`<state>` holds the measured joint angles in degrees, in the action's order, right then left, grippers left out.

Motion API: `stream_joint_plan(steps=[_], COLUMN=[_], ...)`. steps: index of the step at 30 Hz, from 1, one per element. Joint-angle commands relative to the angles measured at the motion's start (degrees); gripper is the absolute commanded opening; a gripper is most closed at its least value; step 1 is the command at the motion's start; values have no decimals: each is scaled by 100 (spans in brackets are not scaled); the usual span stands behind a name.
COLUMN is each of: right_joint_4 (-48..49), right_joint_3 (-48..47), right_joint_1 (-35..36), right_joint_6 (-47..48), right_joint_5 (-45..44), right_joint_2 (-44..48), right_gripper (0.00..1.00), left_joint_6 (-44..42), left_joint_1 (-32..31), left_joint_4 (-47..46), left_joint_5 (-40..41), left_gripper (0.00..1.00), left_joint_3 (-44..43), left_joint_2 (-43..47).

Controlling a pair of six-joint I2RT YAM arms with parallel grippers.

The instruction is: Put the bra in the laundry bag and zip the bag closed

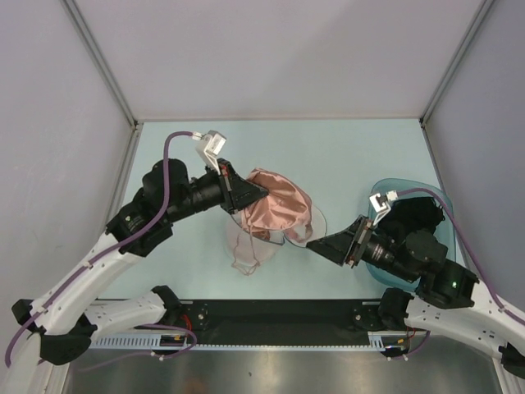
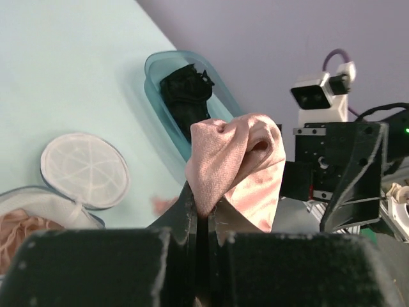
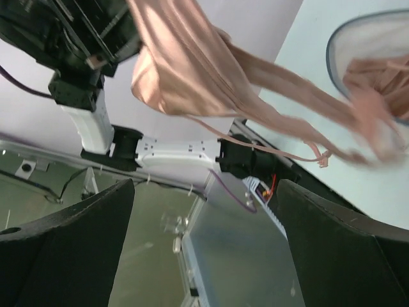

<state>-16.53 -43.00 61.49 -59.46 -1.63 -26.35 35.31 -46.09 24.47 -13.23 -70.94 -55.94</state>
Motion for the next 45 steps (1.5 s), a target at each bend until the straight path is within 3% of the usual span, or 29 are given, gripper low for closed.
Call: stream_joint_plan(steps=[1,4,6,8,13,21,29,36,45], right_joint_4=[-184,-595,-946,-643,843,432,1283,1284,1856], right_joint_3=[29,-392,-770,-824,-508,-938,-552,-639,-630], right_joint_1=[-23,-50,-59,-76,-103,-182,-287,-524,-524], right_joint_6=[414,1576,1841,1597,929,884,304,523,1095], right_joint_5=[1046,1542,1176,1112,2535,2651,2351,2501,3036], right_joint_2=[122,-106,-195,-239,-415,-942,-1118,-1215,-1250], right_gripper=[100,100,100,100,100,100,100,100,100], left_joint_6=[-664,-893,-1078,-1184,-1518,-1527,-1360,-1159,-885], left_joint_1=[29,29,29,29,29,29,29,29,29], left_joint_4=[-522,-321,-145,31,110,172,-12,163,470], left_joint_5=[-328,-715,-1057,-1286,-1673,-2025,-2393,-2965,-3141], left_gripper=[0,0,0,0,0,0,0,0,0], left_joint_3=[-201,-525,-710,-851,-904,-1142,-1168,-1054,-1028], left_joint_2=[277,189,110,118,145,-232,-286,-408,-733])
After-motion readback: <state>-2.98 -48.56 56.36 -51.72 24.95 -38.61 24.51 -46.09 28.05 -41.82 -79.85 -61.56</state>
